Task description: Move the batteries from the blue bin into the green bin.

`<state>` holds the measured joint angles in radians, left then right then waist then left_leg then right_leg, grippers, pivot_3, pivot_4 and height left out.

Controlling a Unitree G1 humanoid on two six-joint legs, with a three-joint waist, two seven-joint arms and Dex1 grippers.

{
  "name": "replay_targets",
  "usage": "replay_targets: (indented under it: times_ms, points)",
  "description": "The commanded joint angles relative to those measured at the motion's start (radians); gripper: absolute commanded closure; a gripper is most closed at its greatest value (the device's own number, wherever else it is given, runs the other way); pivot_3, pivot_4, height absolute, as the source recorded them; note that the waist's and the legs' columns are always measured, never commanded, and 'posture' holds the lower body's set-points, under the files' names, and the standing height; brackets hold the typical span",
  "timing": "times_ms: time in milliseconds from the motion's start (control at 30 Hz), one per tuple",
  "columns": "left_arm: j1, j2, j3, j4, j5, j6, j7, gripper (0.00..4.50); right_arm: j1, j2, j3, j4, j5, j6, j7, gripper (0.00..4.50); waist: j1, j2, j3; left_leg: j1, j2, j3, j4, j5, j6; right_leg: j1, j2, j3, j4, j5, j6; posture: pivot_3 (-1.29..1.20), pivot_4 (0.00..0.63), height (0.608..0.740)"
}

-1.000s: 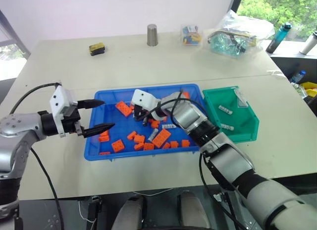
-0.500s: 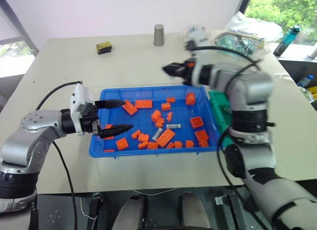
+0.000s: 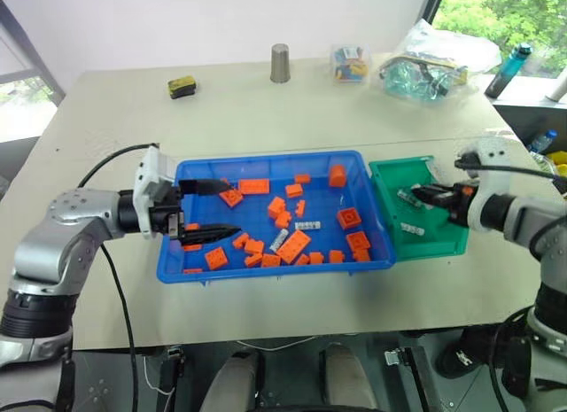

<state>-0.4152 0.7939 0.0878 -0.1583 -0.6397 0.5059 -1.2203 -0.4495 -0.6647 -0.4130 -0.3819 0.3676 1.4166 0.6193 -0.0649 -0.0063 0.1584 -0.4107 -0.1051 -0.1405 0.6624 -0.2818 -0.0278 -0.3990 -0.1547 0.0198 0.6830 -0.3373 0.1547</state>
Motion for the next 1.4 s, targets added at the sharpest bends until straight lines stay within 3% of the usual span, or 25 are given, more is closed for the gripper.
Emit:
replay_targets:
  times_ms: [33,167,333,467,800,1100,1400]
  points:
    - [-0.023,0.003,0.005,-0.004,0.003,-0.013,-0.009,0.0,0.024,-0.006,-0.004,-0.023,0.002,-0.058,-0.036,2.05,0.003,0.0,0.0,0.0,0.0,0.0,0.0,0.0,0.0,0.0,0.0,0.0,0.0,0.0,0.0,0.0,0.15,0.727]
    - [-0.023,0.009,0.007,-0.008,0.001,-0.007,-0.009,0.0,0.029,-0.058,0.056,-0.011,0.0,-0.168,-0.023,0.07,0.012,0.0,0.0,0.0,0.0,0.0,0.0,0.0,0.0,0.0,0.0,0.0,0.0,0.0,0.0,0.0,0.15,0.727]
    - [-0.012,0.015,0.01,-0.026,0.008,-0.005,-0.002,0.0,-0.16,-0.13,0.223,0.041,0.061,-0.304,0.134,0.07,0.014,0.0,0.0,0.0,0.001,0.001,0.001,0.0,0.0,0.0,0.0,0.0,-0.001,0.0,0.0,0.0,0.15,0.727]
    - [0.006,0.023,0.019,-0.038,0.009,-0.003,-0.001,0.0,-0.31,-0.117,0.405,0.106,0.065,-0.4,0.257,0.07,0.016,0.0,0.001,0.0,0.002,0.0,0.0,0.0,0.0,0.0,0.002,-0.001,-0.001,0.0,0.0,0.0,0.15,0.727]
    - [0.049,0.026,0.056,-0.089,-0.003,0.009,0.041,0.0,-0.507,0.019,0.854,0.428,-0.204,-0.908,0.511,0.07,0.019,-0.002,0.001,0.0,0.001,-0.001,0.001,0.0,0.0,0.0,0.001,-0.001,-0.002,0.0,0.0,0.0,0.15,0.727]
    - [0.107,0.042,0.106,-0.145,-0.023,0.027,0.079,0.0,-0.548,0.149,0.944,0.673,-0.343,-1.203,0.622,0.07,0.014,-0.002,0.001,0.0,0.001,-0.002,0.001,0.0,0.0,0.0,0.001,-0.001,-0.001,0.0,0.0,0.0,0.15,0.727]
    - [0.137,0.057,0.139,-0.18,-0.04,0.042,0.112,0.0,-0.53,0.184,0.95,0.779,-0.4,-1.406,0.716,0.07,0.006,-0.002,0.001,0.0,0.001,-0.002,0.001,0.0,0.0,0.0,0.001,-0.002,-0.001,0.0,0.0,0.0,0.15,0.727]
